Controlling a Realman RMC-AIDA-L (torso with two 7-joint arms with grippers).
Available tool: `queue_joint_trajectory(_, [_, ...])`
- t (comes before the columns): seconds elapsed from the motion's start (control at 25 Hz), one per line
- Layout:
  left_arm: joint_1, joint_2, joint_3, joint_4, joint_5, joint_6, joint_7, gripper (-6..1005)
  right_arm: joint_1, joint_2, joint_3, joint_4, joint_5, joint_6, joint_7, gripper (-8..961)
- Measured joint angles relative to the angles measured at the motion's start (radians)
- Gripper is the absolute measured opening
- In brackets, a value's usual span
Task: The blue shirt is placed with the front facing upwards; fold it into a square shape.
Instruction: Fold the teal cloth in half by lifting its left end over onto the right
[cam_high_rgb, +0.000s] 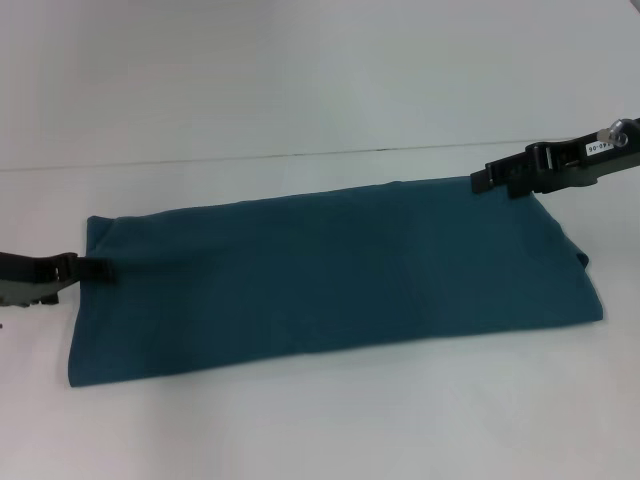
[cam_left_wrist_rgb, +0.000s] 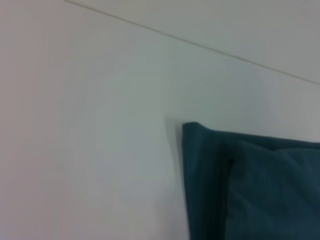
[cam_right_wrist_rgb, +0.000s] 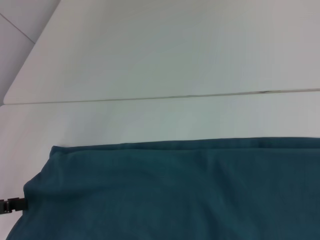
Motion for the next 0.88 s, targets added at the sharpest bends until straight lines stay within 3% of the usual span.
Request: queue_joint_trajectory(0.88, [-0.01, -0.006, 0.012, -0.026, 0.001, -0.004, 0.017, 926, -0.002, 0.0, 0.002, 0.0, 0.0, 0.0, 0.0, 741])
